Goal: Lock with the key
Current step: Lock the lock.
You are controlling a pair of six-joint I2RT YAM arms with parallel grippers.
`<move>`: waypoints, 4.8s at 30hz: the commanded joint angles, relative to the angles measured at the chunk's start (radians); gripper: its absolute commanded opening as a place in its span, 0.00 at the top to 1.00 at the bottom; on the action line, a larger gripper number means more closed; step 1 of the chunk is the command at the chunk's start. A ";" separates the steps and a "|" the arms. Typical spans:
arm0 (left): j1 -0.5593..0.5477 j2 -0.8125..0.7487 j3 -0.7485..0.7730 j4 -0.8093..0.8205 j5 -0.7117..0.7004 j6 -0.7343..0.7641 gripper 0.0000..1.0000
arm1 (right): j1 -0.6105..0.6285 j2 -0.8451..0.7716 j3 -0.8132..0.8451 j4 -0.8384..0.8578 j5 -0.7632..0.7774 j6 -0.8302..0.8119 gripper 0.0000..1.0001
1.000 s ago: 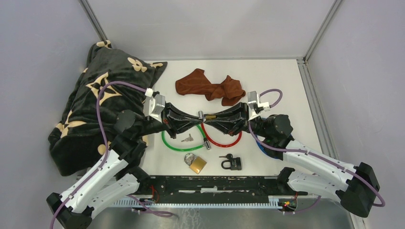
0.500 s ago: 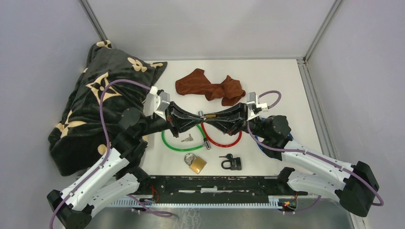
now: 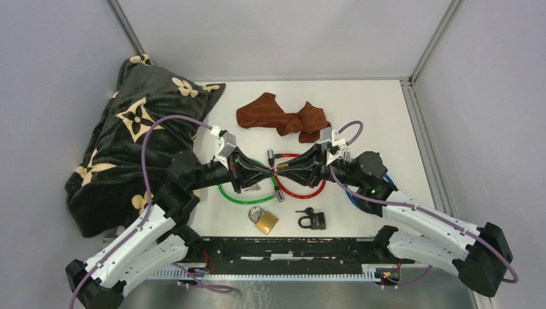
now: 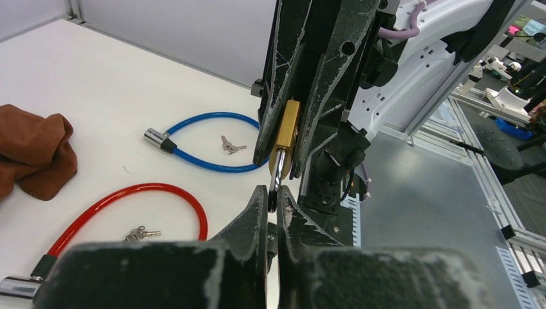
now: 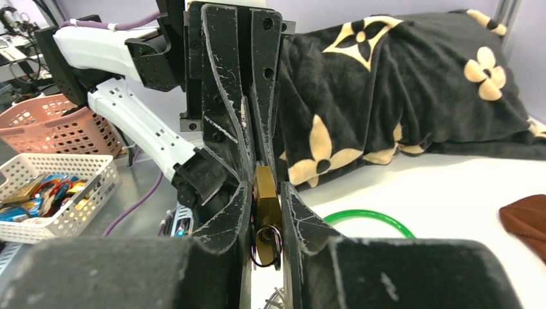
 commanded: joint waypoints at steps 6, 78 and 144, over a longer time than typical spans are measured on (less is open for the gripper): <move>-0.001 -0.029 -0.053 0.145 0.047 -0.112 0.67 | -0.004 0.038 0.045 0.072 -0.046 0.045 1.00; -0.282 0.483 0.760 -1.455 -0.640 0.999 0.98 | -0.030 0.005 0.075 -0.479 -0.006 -0.321 0.29; -0.103 0.473 0.858 -1.334 -0.275 0.745 0.98 | -0.132 -0.002 -0.246 -0.292 -0.127 -0.329 1.00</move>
